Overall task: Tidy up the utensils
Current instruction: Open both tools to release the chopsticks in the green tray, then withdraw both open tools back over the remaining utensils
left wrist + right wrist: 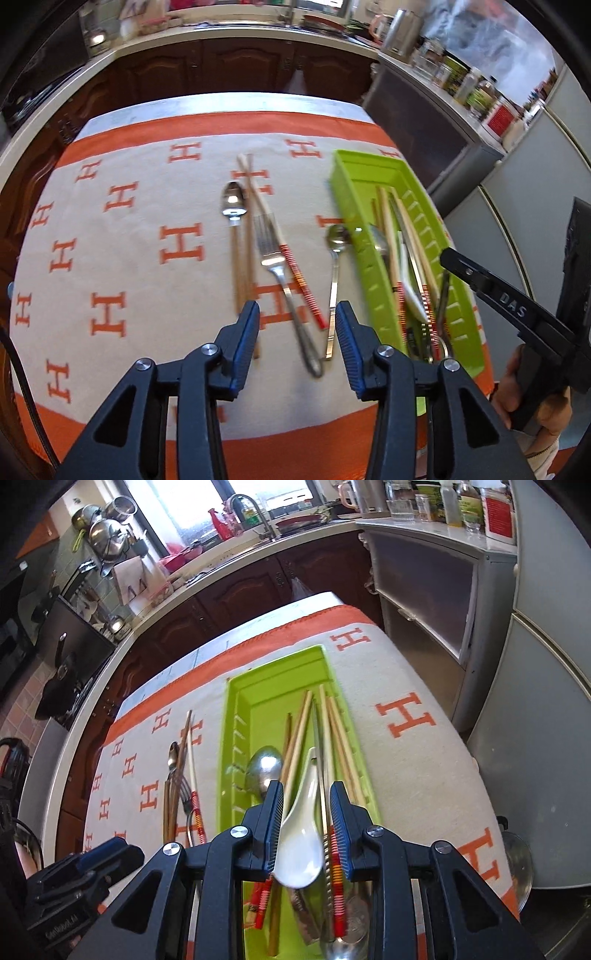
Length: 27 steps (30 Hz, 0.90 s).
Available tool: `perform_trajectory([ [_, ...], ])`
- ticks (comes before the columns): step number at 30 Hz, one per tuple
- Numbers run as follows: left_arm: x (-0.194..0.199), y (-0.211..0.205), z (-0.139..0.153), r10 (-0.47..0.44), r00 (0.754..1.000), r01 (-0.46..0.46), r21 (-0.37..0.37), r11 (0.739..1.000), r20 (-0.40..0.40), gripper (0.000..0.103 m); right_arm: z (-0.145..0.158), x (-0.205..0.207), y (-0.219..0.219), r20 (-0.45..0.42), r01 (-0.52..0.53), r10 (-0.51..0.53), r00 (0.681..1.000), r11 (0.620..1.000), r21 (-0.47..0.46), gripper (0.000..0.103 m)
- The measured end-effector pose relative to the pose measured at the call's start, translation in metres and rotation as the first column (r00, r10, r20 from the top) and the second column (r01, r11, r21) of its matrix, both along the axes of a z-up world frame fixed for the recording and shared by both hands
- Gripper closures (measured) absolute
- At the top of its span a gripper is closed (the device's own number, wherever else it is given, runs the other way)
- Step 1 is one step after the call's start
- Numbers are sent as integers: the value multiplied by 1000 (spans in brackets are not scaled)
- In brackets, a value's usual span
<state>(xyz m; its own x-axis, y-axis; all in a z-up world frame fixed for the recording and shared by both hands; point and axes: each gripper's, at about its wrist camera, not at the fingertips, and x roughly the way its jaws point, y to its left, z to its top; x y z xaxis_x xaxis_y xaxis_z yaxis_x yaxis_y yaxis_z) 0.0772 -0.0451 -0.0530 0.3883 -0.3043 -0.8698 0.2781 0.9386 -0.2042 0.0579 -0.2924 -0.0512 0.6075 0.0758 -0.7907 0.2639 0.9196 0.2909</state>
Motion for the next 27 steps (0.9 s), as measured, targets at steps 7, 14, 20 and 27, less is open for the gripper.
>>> perform_trajectory([
  [7,-8,33,0,69,997,-70,29,997,36,59,10,-9,46,1,-88,88,996,995,-54,77],
  [14,-15,50,-2,83,996,-84,26,996,44,57,13,-15,91,-19,-159,158,987,984,-85,77],
  [20,-18,59,-5,92,995,-93,20,995,50,54,16,-17,116,-28,-203,201,979,973,-107,77],
  [27,-20,74,-9,110,993,-111,14,994,43,53,12,-12,140,-55,-255,250,967,960,-115,76],
])
